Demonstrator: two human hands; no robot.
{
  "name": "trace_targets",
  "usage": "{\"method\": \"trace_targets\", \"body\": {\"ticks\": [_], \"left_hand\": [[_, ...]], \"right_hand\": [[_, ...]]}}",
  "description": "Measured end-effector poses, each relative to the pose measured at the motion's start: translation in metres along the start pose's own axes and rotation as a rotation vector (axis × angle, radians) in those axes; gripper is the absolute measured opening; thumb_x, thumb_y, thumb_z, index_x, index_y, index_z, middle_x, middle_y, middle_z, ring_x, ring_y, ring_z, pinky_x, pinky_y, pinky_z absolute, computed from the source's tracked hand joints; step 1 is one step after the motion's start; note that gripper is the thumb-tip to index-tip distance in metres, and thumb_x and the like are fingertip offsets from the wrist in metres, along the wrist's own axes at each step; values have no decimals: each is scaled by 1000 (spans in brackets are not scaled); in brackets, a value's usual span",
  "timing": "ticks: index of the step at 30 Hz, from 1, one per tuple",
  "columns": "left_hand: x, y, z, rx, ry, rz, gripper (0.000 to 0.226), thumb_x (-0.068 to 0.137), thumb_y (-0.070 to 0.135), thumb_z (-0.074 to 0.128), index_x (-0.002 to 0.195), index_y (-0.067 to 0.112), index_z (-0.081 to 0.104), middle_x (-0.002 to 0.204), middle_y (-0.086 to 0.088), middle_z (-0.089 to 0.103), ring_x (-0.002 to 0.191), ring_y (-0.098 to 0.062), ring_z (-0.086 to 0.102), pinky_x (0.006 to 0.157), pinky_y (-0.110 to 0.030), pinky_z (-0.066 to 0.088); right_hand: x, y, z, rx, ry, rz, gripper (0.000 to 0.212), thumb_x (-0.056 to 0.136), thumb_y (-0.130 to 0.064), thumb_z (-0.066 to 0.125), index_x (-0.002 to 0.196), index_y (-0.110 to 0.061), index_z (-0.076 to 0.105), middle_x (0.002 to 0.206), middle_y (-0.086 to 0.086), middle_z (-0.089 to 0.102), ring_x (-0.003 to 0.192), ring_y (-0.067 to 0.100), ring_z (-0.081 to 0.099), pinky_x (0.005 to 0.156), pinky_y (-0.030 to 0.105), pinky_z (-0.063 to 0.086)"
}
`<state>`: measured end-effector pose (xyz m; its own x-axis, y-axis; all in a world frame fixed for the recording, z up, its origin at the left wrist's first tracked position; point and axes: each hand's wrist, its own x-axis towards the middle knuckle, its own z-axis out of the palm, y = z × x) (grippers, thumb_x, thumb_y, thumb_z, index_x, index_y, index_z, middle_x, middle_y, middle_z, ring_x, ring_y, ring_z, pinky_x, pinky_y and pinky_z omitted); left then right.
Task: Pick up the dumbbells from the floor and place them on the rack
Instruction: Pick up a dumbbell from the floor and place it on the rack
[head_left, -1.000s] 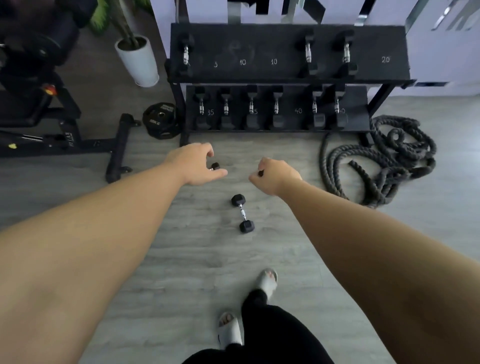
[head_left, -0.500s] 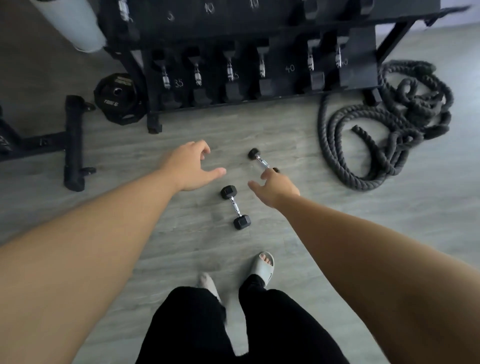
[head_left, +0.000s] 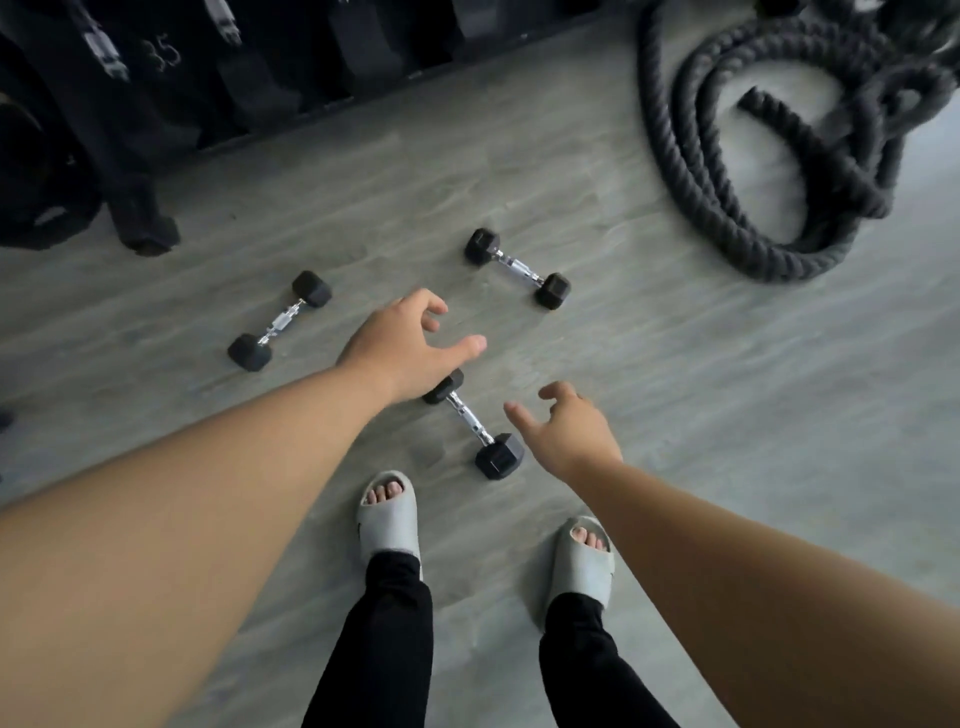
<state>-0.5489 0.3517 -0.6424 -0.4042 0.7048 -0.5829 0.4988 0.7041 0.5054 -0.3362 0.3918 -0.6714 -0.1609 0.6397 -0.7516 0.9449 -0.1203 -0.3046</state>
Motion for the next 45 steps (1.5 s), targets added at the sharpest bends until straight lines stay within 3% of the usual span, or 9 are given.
{"method": "trace_targets", "body": {"ticks": [7, 15, 19, 23, 25, 30, 35, 39, 45], "left_hand": [[107, -108, 112, 43, -106, -87, 73, 70, 74, 72, 129, 33, 57, 128, 10, 58, 120, -15, 54, 92, -31, 39], [172, -152, 200, 102, -143, -136, 101, 64, 79, 75, 147, 30, 43, 147, 1, 41, 137, -24, 41, 106, -40, 40], [198, -168, 228, 155, -167, -136, 98, 66, 77, 76, 146, 31, 44, 145, 0, 43, 133, -25, 46, 104, -40, 43], [213, -179, 240, 206, -165, -97, 93, 73, 63, 80, 151, 29, 40, 147, -3, 44, 133, -28, 47, 105, -40, 40], [217, -183, 241, 243, -160, -69, 87, 79, 57, 78, 152, 28, 41, 144, -5, 48, 131, -29, 47, 104, -41, 41], [212, -176, 229, 273, -131, -14, 77, 80, 43, 82, 146, 21, 48, 134, -9, 59, 118, -32, 57, 95, -38, 46], [204, -151, 186, 376, -63, 10, 75, 76, 43, 83, 141, 22, 53, 126, -7, 65, 111, -33, 62, 87, -37, 50], [191, -112, 125, 435, -31, 53, 68, 74, 45, 82, 132, 22, 56, 117, -6, 66, 104, -33, 63, 83, -38, 52], [140, -30, -10, 448, 92, 84, 77, 68, 51, 82, 133, 21, 52, 118, -7, 69, 105, -36, 66, 85, -40, 53]], "right_hand": [[103, 65, 137, 221, 35, 272, 70, 83, -69, 56, 136, -24, 49, 139, 6, 50, 127, 31, 50, 96, 45, 49], [178, 98, 229, 396, 107, 521, 78, 85, -66, 58, 147, -23, 38, 144, 8, 40, 132, 37, 39, 95, 47, 40], [205, 103, 256, 535, 139, 610, 74, 85, -63, 58, 144, -21, 40, 142, 9, 39, 125, 38, 47, 87, 43, 38], [213, 111, 264, 549, 164, 581, 60, 86, -57, 59, 133, -21, 49, 129, 7, 48, 111, 31, 57, 94, 42, 47], [213, 114, 262, 540, 151, 554, 56, 87, -54, 59, 132, -22, 51, 124, 5, 48, 104, 27, 56, 89, 39, 47], [208, 106, 248, 481, 112, 468, 47, 93, -43, 60, 133, -20, 55, 129, 5, 46, 93, 22, 55, 80, 29, 41], [198, 78, 221, 399, 62, 367, 47, 96, -39, 55, 141, -23, 53, 139, 6, 45, 111, 28, 60, 82, 28, 38], [173, 40, 183, 424, 69, 303, 46, 96, -38, 55, 140, -23, 54, 138, 6, 47, 99, 21, 54, 85, 29, 41], [102, -44, 86, 464, 132, 192, 42, 95, -36, 58, 134, -19, 59, 132, 8, 51, 92, 18, 49, 85, 27, 40]]}}
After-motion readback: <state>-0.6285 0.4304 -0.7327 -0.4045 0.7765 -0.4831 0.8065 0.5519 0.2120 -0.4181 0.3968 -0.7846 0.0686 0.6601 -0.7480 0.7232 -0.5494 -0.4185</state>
